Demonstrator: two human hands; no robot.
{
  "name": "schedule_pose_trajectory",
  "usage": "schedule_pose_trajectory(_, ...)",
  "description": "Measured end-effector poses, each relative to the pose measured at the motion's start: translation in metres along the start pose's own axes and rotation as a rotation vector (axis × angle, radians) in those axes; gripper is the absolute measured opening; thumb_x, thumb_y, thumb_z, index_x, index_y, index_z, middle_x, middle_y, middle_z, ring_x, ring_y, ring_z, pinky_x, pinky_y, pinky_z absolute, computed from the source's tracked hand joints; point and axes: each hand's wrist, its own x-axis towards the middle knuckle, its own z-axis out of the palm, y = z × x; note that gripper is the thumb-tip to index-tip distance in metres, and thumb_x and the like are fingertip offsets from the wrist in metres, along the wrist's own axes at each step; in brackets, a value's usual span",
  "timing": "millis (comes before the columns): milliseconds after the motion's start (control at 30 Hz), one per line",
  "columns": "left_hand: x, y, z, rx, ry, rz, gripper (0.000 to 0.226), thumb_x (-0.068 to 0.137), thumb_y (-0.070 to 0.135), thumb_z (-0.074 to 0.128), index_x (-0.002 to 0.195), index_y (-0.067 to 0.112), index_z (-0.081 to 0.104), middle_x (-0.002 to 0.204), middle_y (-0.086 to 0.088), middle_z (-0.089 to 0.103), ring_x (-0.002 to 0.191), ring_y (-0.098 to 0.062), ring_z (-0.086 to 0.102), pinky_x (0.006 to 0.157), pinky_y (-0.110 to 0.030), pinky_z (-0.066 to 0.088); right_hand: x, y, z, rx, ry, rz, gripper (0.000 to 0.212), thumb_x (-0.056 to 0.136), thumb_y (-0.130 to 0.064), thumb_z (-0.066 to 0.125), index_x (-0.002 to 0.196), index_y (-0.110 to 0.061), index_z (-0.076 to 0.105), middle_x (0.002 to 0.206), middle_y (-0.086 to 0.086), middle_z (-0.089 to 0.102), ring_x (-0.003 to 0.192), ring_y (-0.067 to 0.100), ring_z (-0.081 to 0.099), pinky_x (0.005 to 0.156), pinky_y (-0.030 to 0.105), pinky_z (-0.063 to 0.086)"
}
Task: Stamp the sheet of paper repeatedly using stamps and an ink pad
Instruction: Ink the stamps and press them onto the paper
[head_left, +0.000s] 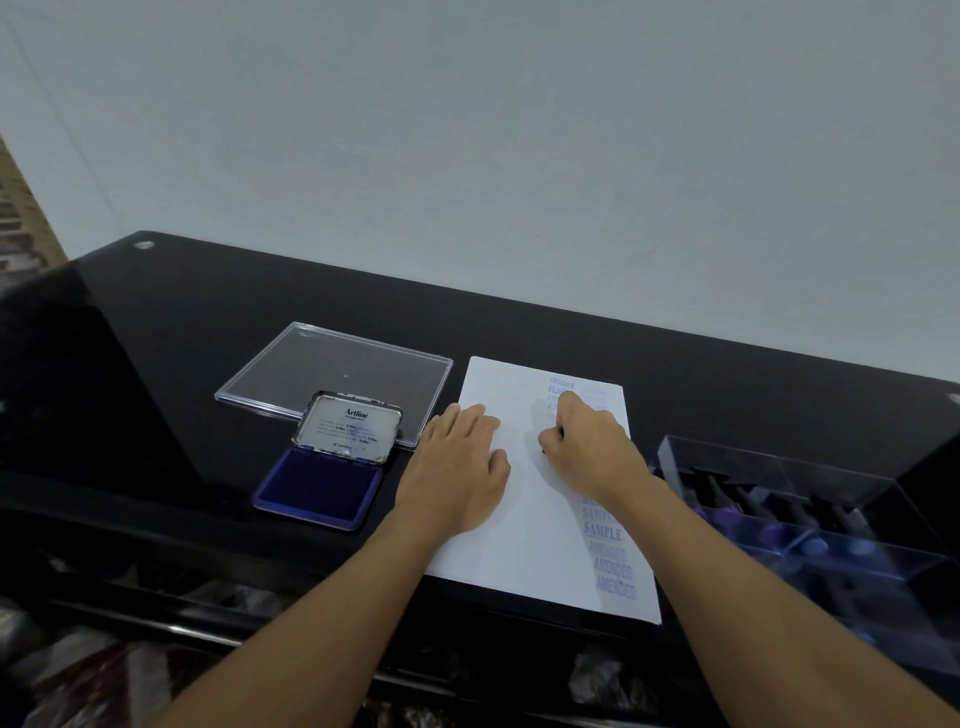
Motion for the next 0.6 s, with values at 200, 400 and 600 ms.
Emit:
schedule_pose_trajectory(200,0.001,-0.002,0.0,-0.021,0.009,0.005,0.042,0.097,0.028,0.042,0.136,0.016,0.05,0.147,0.002,0.044,0.136,-0.016,0.03,0.116,-0.032,0.02,0.003,-0.001,-0.008,0.017,-0.074,0.008,0.018,0.095,-0.018,0.044,0.079,-0.017,0.035,0.074,0.003,0.052,0.06,0.017,0.041,0.052,0.031,0.033)
schedule_pose_trajectory(400,0.0,-0.003,0.0,-0.042,0.014,0.0,0.042,0.097,0.029,0.042,0.136,0.016,0.05,0.147,0.002,0.043,0.137,-0.015,0.028,0.117,-0.031,0.019,0.005,-0.001,-0.031,0.072,-0.004,-0.005,0.017,0.094,-0.022,0.049,0.082,-0.014,0.041,0.078,0.006,0.058,0.059,0.018,0.045,0.051,0.031,0.038)
schedule_pose_trajectory(600,0.0,-0.003,-0.001,-0.043,0.017,0.003,0.043,0.097,0.029,0.042,0.137,0.017,0.05,0.147,0.003,0.043,0.137,-0.015,0.029,0.116,-0.03,0.019,0.006,-0.004,-0.059,0.152,0.076,-0.059,0.016,0.094,-0.02,0.053,0.082,-0.012,0.045,0.075,0.009,0.058,0.057,0.017,0.042,0.053,0.033,0.036)
